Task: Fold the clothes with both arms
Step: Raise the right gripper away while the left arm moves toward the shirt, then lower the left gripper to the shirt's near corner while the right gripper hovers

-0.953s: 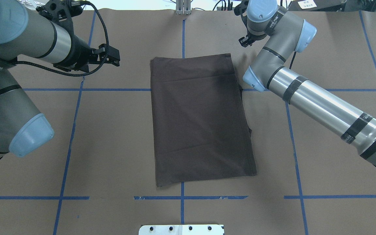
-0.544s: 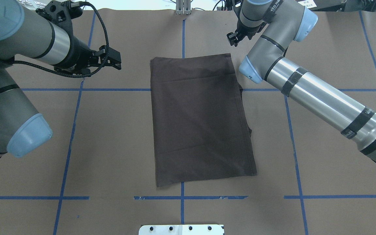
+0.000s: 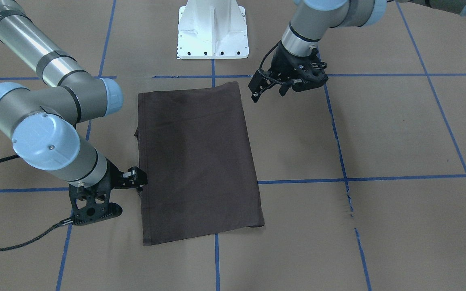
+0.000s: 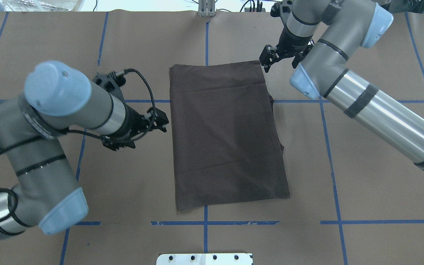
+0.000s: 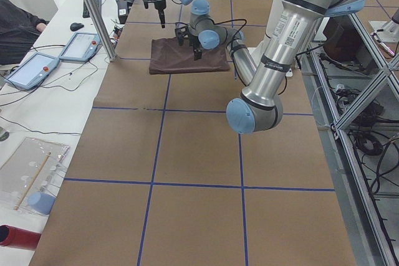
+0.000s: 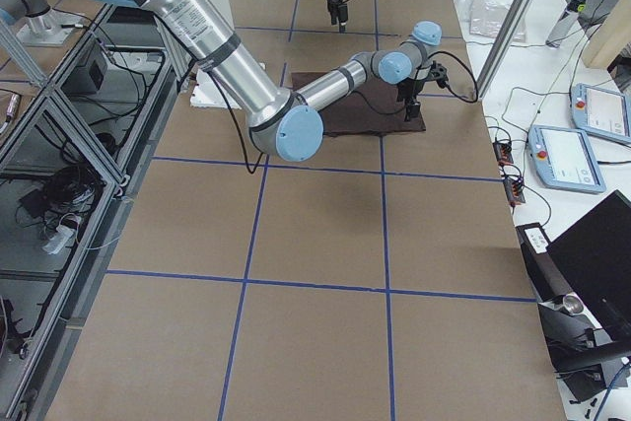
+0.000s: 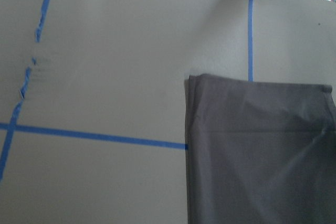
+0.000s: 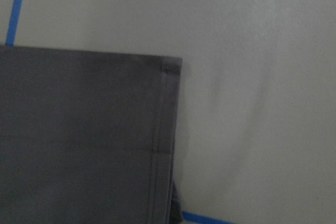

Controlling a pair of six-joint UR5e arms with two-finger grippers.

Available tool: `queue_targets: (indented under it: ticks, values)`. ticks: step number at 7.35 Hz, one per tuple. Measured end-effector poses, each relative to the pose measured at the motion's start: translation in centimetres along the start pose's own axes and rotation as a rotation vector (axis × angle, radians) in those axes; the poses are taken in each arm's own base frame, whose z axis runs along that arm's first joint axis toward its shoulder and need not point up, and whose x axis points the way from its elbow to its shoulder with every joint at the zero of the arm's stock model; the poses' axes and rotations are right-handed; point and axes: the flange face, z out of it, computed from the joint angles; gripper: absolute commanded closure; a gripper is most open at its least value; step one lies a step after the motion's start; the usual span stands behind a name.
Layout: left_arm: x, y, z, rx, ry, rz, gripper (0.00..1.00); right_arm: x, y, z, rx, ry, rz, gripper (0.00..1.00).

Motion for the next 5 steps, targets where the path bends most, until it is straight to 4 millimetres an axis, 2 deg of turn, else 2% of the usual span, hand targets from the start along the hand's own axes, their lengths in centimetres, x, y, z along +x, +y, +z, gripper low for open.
queue_targets:
  ticks: [1, 2, 3, 5]
  values:
    - [-0.1, 3.4, 2.9, -0.006, -0.029, -0.04, 0.03, 1.9, 2.9, -0.4, -0.021, -0.012, 0.043, 0.0]
    - [0.3, 6.0, 5.7, 0.003, -0.056, -0.069, 0.04, 3.8, 5.7, -0.6, -0.031, -0.02, 0.074, 0.0]
    - [1.1, 7.4, 8.1, 0.015, -0.077, -0.095, 0.04, 4.9, 7.5, -0.9, -0.033, -0.025, 0.131, 0.0]
    - [1.4, 9.7, 11.2, 0.019, -0.112, -0.12, 0.05, 4.5, 9.2, -2.2, -0.018, -0.046, 0.227, 0.0]
